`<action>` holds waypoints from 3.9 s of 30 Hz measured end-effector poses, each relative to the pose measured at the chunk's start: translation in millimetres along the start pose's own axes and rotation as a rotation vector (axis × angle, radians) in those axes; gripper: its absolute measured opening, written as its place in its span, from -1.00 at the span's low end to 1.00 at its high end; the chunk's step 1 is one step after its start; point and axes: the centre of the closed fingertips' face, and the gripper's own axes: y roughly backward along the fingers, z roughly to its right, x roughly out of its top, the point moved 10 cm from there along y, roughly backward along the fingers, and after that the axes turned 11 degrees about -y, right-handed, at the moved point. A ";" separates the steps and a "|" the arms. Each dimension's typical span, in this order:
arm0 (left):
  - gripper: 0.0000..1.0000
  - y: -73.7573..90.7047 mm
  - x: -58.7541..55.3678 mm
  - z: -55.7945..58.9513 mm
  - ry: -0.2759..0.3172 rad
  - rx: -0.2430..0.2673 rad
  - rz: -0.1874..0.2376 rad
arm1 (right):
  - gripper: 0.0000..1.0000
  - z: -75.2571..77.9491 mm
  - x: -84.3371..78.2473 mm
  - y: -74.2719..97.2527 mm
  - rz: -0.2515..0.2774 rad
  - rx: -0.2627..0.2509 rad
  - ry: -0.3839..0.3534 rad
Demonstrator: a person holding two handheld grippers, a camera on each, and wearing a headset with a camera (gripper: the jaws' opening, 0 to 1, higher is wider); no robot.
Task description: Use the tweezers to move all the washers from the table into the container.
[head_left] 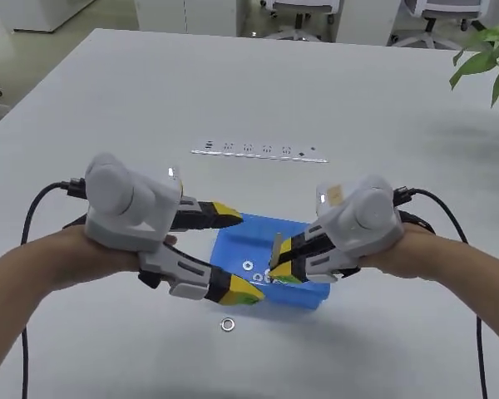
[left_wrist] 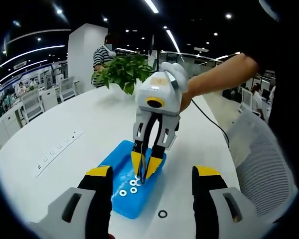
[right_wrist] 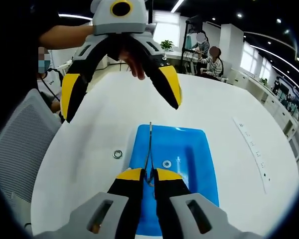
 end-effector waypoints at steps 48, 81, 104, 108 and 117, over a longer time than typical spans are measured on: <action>-0.88 -35.9 8.9 -25.4 -0.152 -0.101 -0.028 | -0.70 7.2 -6.4 -2.3 -0.001 0.019 -0.032; -0.89 -17.7 23.4 -22.2 -0.171 -0.073 -0.019 | -0.29 -2.7 -9.1 36.8 0.006 -0.079 -0.085; -0.89 12.6 39.4 -9.9 -0.153 -0.030 -0.005 | 0.25 -33.0 -21.1 62.4 0.019 -0.166 -0.155; -0.89 18.4 41.5 -6.1 -0.152 -0.025 -0.002 | 0.31 -39.5 -22.8 65.2 0.021 -0.177 -0.164; -0.89 28.6 39.0 3.8 -0.147 -0.033 -0.014 | 0.52 -49.5 -27.5 68.4 0.043 -0.205 -0.197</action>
